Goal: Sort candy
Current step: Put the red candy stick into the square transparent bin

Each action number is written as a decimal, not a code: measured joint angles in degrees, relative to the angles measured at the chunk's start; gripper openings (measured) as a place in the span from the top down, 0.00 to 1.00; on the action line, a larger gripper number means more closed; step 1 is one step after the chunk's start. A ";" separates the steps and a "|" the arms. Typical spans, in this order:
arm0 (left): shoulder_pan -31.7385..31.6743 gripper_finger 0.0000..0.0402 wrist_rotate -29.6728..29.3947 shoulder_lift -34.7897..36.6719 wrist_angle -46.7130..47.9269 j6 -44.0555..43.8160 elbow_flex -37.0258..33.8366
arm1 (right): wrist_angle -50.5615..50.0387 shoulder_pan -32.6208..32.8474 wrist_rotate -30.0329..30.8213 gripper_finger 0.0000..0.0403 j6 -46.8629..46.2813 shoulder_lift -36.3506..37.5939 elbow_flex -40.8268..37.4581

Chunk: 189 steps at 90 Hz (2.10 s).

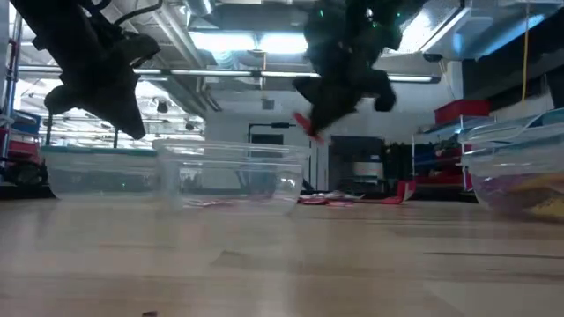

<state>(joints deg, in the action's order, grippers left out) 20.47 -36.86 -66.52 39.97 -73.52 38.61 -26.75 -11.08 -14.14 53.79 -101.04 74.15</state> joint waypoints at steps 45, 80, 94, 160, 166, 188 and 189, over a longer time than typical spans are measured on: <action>0.00 1.00 0.24 0.00 -0.90 -0.20 0.00 | 21.94 10.17 1.92 0.87 3.69 -9.30 0.00; 0.02 1.00 0.24 0.00 -2.25 0.13 0.00 | 20.12 8.90 18.90 0.58 4.57 -5.49 0.00; 0.11 1.00 0.22 0.00 -2.32 0.04 0.00 | 9.65 2.99 17.66 0.57 6.08 -0.17 0.04; 0.15 1.00 -0.85 0.00 -2.69 0.44 0.00 | -7.00 -21.59 8.55 0.57 -6.84 -8.34 0.00; 0.15 1.00 -0.85 0.00 -3.05 0.44 0.00 | -5.91 -20.69 7.32 0.57 -6.61 -9.37 0.00; 0.15 1.00 -0.85 -0.02 -3.21 0.44 0.00 | -3.07 -17.59 7.20 0.57 -3.22 -12.99 0.02; 0.15 1.00 -0.85 -0.02 -3.22 0.44 0.00 | -3.08 -17.53 7.29 0.58 -3.17 -13.16 0.02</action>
<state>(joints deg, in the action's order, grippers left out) 20.62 -37.71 -66.54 36.75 -73.08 38.61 -29.84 -28.61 -6.86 50.62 -114.20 74.17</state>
